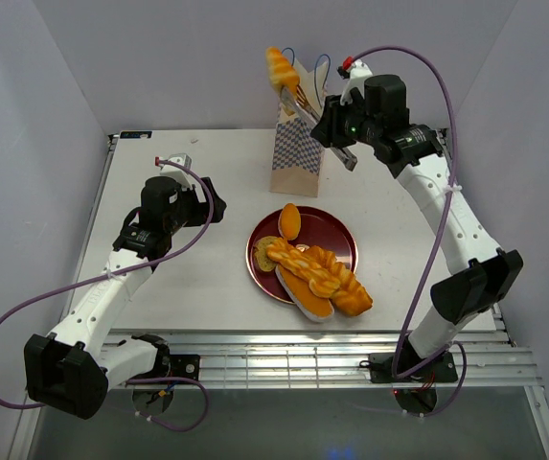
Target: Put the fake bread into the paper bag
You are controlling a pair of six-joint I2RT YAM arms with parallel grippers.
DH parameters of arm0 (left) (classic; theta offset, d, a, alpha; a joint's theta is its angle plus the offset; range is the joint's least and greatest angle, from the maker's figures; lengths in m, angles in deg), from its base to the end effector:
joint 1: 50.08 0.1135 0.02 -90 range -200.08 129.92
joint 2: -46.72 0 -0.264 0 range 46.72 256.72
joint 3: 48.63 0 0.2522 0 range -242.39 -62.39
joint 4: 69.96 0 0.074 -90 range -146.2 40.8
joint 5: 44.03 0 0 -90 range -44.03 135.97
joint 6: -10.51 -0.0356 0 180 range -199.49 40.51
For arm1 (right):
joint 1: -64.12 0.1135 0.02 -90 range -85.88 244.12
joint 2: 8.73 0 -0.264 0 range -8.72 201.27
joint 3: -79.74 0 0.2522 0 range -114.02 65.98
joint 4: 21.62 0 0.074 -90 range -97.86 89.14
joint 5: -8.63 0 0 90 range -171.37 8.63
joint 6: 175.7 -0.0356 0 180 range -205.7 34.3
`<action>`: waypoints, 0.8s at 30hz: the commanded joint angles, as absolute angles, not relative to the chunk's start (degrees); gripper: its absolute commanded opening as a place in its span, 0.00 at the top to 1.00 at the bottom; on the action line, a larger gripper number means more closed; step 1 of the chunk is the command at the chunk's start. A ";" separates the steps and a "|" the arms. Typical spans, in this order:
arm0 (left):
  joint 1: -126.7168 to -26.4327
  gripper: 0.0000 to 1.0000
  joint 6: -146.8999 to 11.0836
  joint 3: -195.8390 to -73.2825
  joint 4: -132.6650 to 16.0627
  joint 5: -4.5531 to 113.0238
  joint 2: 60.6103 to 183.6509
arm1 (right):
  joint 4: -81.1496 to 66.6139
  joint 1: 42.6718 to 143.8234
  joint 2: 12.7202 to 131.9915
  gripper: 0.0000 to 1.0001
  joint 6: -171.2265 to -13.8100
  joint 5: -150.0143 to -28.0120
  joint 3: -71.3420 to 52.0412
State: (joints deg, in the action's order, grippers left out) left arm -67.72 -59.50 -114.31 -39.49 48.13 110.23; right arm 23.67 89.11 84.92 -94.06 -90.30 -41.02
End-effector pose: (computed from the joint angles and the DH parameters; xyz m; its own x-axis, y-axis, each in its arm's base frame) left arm 0.2385 -0.0773 0.3074 -0.5389 -0.1871 -0.8213 0.1598 0.9346 -0.3178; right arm 0.3285 0.1592 0.4578 -0.3599 -0.0093 -0.9329 -0.5040 0.8434 0.1861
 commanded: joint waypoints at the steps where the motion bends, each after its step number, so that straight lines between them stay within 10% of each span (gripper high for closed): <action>1: -67.74 0.05 -59.89 -116.18 -39.76 47.56 109.57 | 20.00 87.51 85.58 0.61 -94.05 -89.37 -46.25; 24: -67.74 0.05 -59.62 -116.36 -39.76 50.28 109.92 | 19.47 83.81 89.98 0.45 -94.41 -90.07 -45.02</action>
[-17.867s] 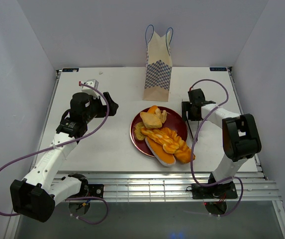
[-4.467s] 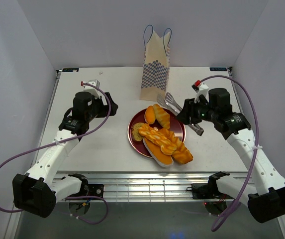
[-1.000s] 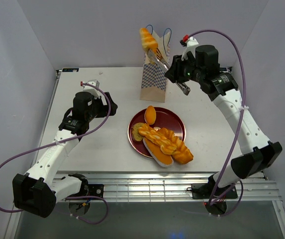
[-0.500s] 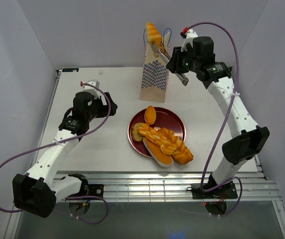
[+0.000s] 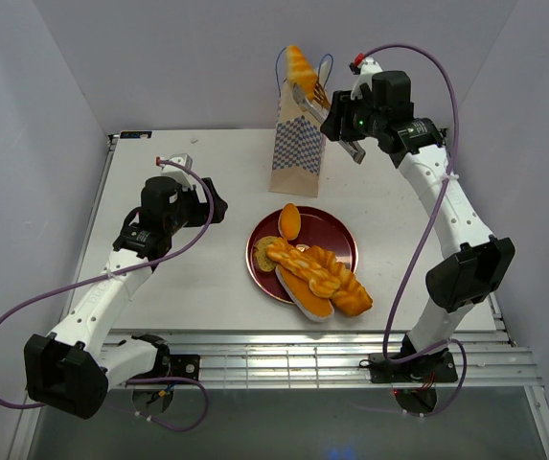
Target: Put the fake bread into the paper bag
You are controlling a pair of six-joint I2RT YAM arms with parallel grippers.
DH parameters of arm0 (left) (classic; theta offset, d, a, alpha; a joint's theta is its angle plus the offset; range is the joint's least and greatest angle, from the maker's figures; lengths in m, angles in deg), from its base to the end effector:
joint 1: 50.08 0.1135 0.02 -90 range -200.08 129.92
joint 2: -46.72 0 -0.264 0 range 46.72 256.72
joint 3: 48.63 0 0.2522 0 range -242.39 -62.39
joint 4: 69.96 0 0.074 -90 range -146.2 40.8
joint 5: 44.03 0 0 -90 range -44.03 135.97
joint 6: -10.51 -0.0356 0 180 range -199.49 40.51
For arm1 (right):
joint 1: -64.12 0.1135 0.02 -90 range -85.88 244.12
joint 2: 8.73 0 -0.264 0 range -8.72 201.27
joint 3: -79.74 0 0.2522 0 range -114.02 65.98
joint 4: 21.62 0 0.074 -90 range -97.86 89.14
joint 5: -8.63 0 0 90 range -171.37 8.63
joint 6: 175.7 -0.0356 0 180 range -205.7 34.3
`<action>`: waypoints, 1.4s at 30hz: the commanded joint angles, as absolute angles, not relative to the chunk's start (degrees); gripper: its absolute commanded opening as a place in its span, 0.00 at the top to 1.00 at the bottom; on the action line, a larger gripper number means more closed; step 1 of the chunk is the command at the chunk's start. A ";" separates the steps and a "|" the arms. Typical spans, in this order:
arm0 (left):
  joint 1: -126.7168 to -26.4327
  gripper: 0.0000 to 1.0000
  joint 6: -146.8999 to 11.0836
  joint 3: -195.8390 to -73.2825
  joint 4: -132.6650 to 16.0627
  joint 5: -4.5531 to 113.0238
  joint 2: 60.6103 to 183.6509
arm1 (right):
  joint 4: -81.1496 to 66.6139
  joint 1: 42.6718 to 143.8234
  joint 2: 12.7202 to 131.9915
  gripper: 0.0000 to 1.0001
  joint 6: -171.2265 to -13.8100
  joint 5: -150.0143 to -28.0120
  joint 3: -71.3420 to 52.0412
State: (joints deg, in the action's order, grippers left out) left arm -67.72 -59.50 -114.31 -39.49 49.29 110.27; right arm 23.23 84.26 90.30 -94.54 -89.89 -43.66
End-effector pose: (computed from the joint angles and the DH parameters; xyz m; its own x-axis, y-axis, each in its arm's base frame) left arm 0.2384 -0.0780 0.3072 -0.5452 -0.1848 -0.8177 0.1753 0.9287 -0.3267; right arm 0.3676 0.1404 0.4401 -0.3969 0.0163 -0.9177 -0.4147 0.8888 0.1952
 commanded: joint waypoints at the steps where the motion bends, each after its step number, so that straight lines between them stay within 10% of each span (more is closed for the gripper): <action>1: -67.74 0.05 -59.62 -116.27 -39.76 50.11 110.00 | 19.56 83.81 90.06 0.44 -94.32 -89.90 -45.11; 24: -67.74 0.02 -59.71 -116.09 -40.20 51.86 109.22 | 21.67 83.72 89.89 0.35 -94.67 -94.02 -48.45; 42: -67.74 0.07 -59.36 -116.09 -40.12 50.72 109.13 | 18.42 85.65 73.56 0.37 -92.56 -99.48 -28.61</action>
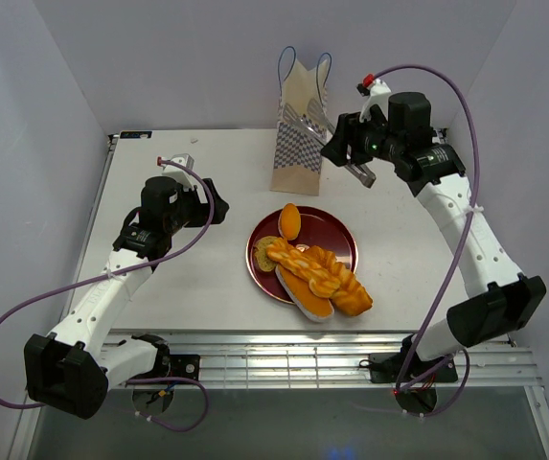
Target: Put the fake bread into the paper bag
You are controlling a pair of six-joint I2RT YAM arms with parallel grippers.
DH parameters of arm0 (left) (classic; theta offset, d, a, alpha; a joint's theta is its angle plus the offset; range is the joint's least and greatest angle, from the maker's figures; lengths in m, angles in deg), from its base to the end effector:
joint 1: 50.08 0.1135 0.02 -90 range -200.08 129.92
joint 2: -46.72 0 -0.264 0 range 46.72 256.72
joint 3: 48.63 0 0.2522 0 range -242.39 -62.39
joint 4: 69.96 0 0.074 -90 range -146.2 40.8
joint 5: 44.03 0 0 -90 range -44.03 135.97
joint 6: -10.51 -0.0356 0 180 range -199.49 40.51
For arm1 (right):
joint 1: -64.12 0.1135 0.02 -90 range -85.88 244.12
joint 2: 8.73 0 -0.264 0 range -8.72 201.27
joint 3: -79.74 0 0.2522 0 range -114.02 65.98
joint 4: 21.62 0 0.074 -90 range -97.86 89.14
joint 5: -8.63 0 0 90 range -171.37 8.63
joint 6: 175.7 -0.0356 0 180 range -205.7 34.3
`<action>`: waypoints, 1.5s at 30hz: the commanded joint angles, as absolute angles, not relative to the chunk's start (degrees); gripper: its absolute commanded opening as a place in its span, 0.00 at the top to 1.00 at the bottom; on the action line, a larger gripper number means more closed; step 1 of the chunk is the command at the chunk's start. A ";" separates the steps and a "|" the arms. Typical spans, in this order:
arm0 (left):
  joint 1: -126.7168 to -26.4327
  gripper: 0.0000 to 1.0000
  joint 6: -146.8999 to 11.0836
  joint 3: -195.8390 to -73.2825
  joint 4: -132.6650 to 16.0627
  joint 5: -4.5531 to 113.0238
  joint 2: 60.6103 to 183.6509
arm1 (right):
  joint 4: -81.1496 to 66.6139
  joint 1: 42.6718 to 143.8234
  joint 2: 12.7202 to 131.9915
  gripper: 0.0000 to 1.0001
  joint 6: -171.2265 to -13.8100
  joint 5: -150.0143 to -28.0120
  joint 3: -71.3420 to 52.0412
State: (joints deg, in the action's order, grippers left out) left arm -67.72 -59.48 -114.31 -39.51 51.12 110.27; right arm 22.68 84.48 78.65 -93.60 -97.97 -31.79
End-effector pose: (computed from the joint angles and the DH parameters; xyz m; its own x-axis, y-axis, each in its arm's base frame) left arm 0.2380 -0.0790 0.3073 -0.5538 -0.1815 -0.8126 0.1997 0.9185 -0.3412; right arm 0.3148 0.1277 0.4432 -0.4003 -0.0081 -0.9164 -0.5349 0.8140 0.2265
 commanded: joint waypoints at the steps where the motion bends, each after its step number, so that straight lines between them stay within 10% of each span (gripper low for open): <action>1: -67.74 0.07 -59.36 -116.09 -40.11 50.72 109.13 | 18.07 86.00 72.58 0.37 -92.56 -99.39 -27.28; 24: -67.74 0.08 -59.71 -116.00 -40.11 50.45 108.69 | 6.91 95.23 53.32 0.38 -103.54 -93.59 15.78; 45: -67.74 0.06 -59.27 -116.18 -39.85 50.28 108.95 | 2.77 96.29 63.16 0.30 -110.40 -88.93 19.14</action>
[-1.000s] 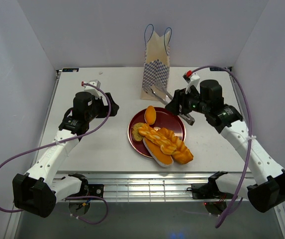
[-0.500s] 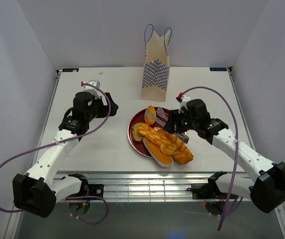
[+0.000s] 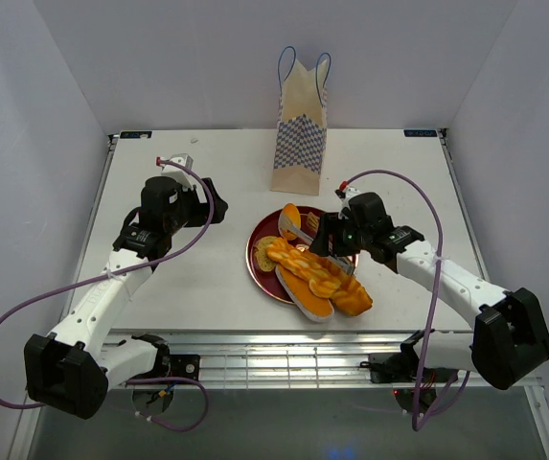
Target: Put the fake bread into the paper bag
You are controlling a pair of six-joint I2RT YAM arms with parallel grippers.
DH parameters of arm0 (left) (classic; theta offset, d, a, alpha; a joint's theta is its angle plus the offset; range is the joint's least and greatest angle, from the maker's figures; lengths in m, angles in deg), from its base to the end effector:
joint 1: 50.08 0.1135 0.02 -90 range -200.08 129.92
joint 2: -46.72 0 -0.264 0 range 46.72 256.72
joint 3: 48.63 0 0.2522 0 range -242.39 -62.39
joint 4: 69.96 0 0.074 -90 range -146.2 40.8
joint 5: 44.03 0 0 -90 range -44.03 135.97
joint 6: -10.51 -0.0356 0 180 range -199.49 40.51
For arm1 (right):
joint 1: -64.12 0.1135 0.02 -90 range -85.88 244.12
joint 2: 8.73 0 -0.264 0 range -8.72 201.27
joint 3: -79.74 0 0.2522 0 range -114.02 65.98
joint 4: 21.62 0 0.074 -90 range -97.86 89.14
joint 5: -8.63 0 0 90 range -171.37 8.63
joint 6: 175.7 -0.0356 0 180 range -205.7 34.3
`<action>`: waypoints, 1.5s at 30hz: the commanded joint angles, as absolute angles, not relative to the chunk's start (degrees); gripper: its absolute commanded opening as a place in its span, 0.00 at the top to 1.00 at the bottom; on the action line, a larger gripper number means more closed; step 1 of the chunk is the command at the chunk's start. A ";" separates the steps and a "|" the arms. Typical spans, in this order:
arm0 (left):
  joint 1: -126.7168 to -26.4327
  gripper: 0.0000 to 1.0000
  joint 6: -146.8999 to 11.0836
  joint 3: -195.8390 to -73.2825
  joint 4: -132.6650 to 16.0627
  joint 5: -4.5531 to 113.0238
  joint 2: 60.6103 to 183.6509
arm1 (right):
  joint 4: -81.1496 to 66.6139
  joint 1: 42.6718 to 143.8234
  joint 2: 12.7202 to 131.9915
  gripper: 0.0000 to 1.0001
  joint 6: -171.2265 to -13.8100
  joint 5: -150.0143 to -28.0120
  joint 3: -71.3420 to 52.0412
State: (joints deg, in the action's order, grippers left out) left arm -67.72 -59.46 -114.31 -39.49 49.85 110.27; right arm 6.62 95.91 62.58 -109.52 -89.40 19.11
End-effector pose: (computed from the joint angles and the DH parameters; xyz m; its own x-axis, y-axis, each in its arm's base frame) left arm 0.2383 -0.0783 0.3073 -0.5480 -0.1843 -0.8159 0.1824 0.9256 -0.3316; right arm 0.2254 0.1455 0.2482 -0.7365 0.0140 -0.6763 -0.3461 0.8512 0.3945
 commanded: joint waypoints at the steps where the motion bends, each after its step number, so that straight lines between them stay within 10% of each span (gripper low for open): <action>1: -67.74 0.06 -59.27 -116.18 -39.85 50.19 108.86 | 2.60 96.38 63.52 0.30 -110.49 -88.93 19.23; 29: -67.74 0.06 -59.10 -116.18 -39.85 50.63 108.69 | 5.58 96.38 60.37 0.49 -109.35 -85.34 11.50; 45: -67.74 0.06 -59.10 -116.27 -39.85 50.19 107.90 | 13.41 96.38 62.29 0.49 -102.76 -82.87 -15.74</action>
State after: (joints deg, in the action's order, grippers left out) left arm -67.72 -59.24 -114.31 -39.49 49.90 109.77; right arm 14.57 96.15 61.38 -106.02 -84.29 -8.67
